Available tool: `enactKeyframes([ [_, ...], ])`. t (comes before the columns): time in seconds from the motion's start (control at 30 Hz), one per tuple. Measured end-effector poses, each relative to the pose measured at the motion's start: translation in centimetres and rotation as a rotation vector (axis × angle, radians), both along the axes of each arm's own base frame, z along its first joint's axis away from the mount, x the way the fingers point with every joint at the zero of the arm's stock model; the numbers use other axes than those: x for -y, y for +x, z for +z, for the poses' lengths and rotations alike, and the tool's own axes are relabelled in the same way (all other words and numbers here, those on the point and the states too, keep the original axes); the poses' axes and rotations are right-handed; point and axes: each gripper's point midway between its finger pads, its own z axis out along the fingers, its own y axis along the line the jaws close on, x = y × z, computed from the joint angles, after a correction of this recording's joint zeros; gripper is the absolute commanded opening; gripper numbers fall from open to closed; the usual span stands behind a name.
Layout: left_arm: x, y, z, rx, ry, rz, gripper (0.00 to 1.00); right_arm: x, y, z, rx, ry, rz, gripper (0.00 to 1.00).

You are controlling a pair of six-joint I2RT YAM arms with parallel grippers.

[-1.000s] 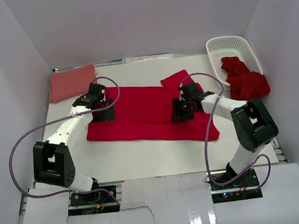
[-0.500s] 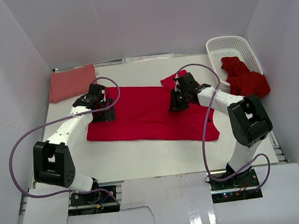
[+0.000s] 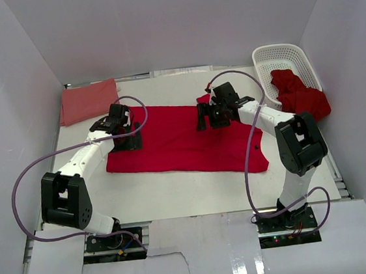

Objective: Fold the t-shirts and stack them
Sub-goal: Fold the flattened tshirt in 1/3 of the way

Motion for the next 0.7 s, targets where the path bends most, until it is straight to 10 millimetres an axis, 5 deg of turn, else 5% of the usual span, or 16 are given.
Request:
enactKeyframes([
  [0.27, 0.3, 0.2, 0.1, 0.005, -0.014, -0.010, 0.98, 2.9, -2.6, 4.7, 0.134, -0.015, -0.036, 0.80],
  [0.33, 0.4, 0.2, 0.1, 0.007, -0.017, -0.016, 0.98, 3.4, -3.2, 5.2, 0.148, -0.013, -0.048, 0.48],
  [0.4, 0.6, 0.3, 0.1, 0.007, -0.025, -0.022, 0.98, 3.8, -3.9, 4.5, 0.135, -0.015, -0.058, 0.15],
  [0.53, 2.4, 0.6, 0.4, 0.004, -0.076, -0.077, 0.98, 4.9, -5.6, 1.4, 0.069, -0.055, -0.075, 0.08],
  [0.7, 9.4, 0.8, 2.1, 0.015, -0.231, -0.269, 0.98, 5.3, -5.8, -0.6, 0.030, -0.096, -0.084, 0.08],
])
